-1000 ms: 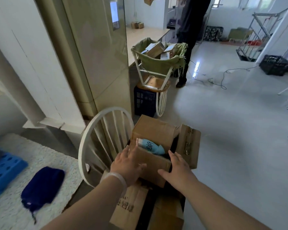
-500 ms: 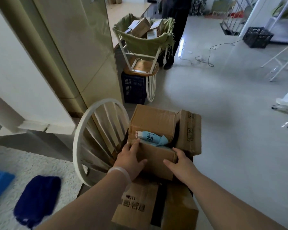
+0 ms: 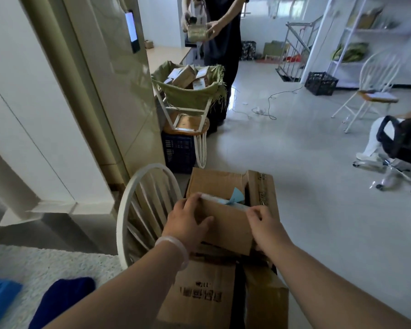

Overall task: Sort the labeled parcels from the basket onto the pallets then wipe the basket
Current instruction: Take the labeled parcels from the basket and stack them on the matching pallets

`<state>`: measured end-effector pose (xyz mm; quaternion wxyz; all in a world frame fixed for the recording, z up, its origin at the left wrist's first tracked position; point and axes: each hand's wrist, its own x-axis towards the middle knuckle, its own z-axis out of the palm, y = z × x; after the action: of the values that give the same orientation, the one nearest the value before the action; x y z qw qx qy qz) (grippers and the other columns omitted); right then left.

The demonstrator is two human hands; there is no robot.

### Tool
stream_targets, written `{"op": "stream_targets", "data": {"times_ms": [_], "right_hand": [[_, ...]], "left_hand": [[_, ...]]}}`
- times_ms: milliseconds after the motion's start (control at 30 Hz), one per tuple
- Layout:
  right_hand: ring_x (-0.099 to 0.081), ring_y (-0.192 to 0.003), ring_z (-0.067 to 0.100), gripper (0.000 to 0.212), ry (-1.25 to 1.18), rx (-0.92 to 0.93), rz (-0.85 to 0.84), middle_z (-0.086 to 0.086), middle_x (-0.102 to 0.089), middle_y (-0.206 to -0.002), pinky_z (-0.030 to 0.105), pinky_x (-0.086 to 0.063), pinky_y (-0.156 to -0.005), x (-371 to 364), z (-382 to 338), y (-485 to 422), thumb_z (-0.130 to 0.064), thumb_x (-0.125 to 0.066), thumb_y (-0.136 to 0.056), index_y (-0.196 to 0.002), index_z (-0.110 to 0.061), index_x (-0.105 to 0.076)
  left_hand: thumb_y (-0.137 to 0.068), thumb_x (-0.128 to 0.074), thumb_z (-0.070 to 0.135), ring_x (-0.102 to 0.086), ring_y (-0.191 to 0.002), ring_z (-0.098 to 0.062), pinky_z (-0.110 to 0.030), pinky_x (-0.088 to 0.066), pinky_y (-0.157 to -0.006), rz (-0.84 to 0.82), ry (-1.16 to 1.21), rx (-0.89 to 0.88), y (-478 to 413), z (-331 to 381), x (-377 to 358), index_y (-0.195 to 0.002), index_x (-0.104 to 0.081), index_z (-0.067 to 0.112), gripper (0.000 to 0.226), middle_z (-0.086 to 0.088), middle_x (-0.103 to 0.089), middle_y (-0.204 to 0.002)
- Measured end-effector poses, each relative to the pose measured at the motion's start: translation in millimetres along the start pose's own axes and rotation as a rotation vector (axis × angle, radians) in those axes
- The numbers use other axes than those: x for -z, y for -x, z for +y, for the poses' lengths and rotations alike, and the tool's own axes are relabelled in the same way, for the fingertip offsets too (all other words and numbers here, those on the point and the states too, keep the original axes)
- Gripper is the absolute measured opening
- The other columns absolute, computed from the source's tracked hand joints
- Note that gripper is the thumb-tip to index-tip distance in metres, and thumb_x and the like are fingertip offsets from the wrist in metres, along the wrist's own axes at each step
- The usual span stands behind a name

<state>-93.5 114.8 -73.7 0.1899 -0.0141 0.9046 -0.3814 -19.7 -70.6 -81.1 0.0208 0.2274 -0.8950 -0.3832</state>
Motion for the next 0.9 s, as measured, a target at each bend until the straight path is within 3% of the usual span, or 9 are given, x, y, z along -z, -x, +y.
{"op": "stream_targets", "data": {"times_ms": [67,133,267,333,467,567,667,800,900], "right_hand": [[-0.057,-0.088,0.015,0.035,-0.035,0.006,0.084,-0.005,-0.053,-0.105,0.037,-0.054,-0.075,-2.6,-8.4,5.9,-0.054,-0.029,-0.101,-0.125,-0.032,-0.044],[-0.057,-0.099,0.017,0.038,-0.073,0.016,0.159,-0.003,-0.054,-0.121,0.036,-0.051,-0.076,-6.5,-15.3,8.3,-0.051,-0.034,-0.101,-0.135,-0.033,-0.038],[-0.050,-0.123,0.029,0.072,-0.287,-0.039,0.104,0.003,-0.038,-0.148,0.044,-0.053,-0.088,-15.0,-30.8,8.4,-0.050,-0.052,-0.092,-0.151,-0.044,-0.011],[-0.052,-0.119,0.028,0.075,-0.440,-0.092,0.062,0.003,-0.044,-0.144,0.051,-0.053,-0.093,-15.6,-35.6,5.7,-0.048,-0.057,-0.088,-0.152,-0.042,-0.017],[-0.058,-0.098,0.019,0.057,-0.546,-0.080,-0.013,0.000,-0.054,-0.124,0.048,-0.057,-0.087,-16.2,-40.1,3.6,-0.038,-0.059,-0.095,-0.147,-0.031,-0.038],[-0.058,-0.101,0.021,0.060,-0.586,-0.074,0.005,0.000,-0.054,-0.125,0.048,-0.058,-0.084,-18.0,-41.1,3.5,-0.035,-0.065,-0.092,-0.146,-0.033,-0.038],[-0.058,-0.096,0.019,0.064,-0.638,-0.071,0.007,0.001,-0.053,-0.124,0.047,-0.059,-0.081,-18.0,-42.7,3.1,-0.031,-0.070,-0.088,-0.143,-0.036,-0.038],[-0.061,-0.098,0.020,0.066,-0.647,-0.016,-0.013,0.000,-0.055,-0.128,0.047,-0.059,-0.082,-13.6,-44.6,1.3,-0.026,-0.074,-0.084,-0.137,-0.039,-0.037],[-0.067,-0.093,0.019,0.069,-0.679,0.011,-0.051,0.000,-0.059,-0.129,0.047,-0.060,-0.079,-7.7,-50.2,-2.8,-0.035,-0.067,-0.091,-0.147,-0.040,-0.027]], "left_hand": [[-0.087,-0.061,0.052,-0.042,-0.127,-0.020,-0.045,-0.042,-0.107,0.050,0.071,-0.021,4.5,1.7,5.0,-0.139,-0.031,0.043,0.060,0.008,-0.033,-0.143],[-0.086,-0.061,0.054,-0.040,-0.128,-0.019,-0.046,-0.042,-0.107,0.115,0.150,-0.017,8.4,5.9,9.4,-0.136,-0.035,0.039,0.058,0.008,-0.033,-0.141],[-0.085,-0.061,0.055,-0.040,-0.125,-0.016,-0.044,-0.041,-0.107,0.270,0.255,0.028,8.4,16.3,20.5,-0.122,-0.039,0.037,0.047,0.012,-0.033,-0.126],[-0.086,-0.062,0.051,-0.041,-0.122,-0.015,-0.041,-0.041,-0.106,0.326,0.267,0.026,6.8,18.8,25.4,-0.115,-0.039,0.038,0.040,0.014,-0.031,-0.120],[-0.086,-0.066,0.045,-0.043,-0.121,-0.015,-0.041,-0.043,-0.106,0.375,0.313,0.011,4.1,19.9,28.9,-0.111,-0.036,0.040,0.039,0.014,-0.033,-0.120],[-0.084,-0.070,0.042,-0.043,-0.126,-0.015,-0.045,-0.043,-0.107,0.384,0.386,0.008,4.2,22.0,29.9,-0.120,-0.038,0.039,0.048,0.016,-0.035,-0.125],[-0.082,-0.072,0.041,-0.030,-0.136,-0.017,-0.043,-0.037,-0.112,0.398,0.373,-0.015,4.8,29.0,30.2,-0.137,-0.037,0.039,0.065,0.014,-0.023,-0.148],[-0.079,-0.078,0.035,-0.029,-0.135,-0.018,-0.041,-0.039,-0.111,0.411,0.401,-0.034,3.8,33.5,33.0,-0.133,-0.040,0.044,0.066,0.015,-0.017,-0.148],[-0.077,-0.080,0.033,-0.031,-0.134,-0.017,-0.041,-0.039,-0.111,0.429,0.395,-0.043,2.4,33.3,34.4,-0.128,-0.041,0.046,0.066,0.015,-0.018,-0.146]]}}
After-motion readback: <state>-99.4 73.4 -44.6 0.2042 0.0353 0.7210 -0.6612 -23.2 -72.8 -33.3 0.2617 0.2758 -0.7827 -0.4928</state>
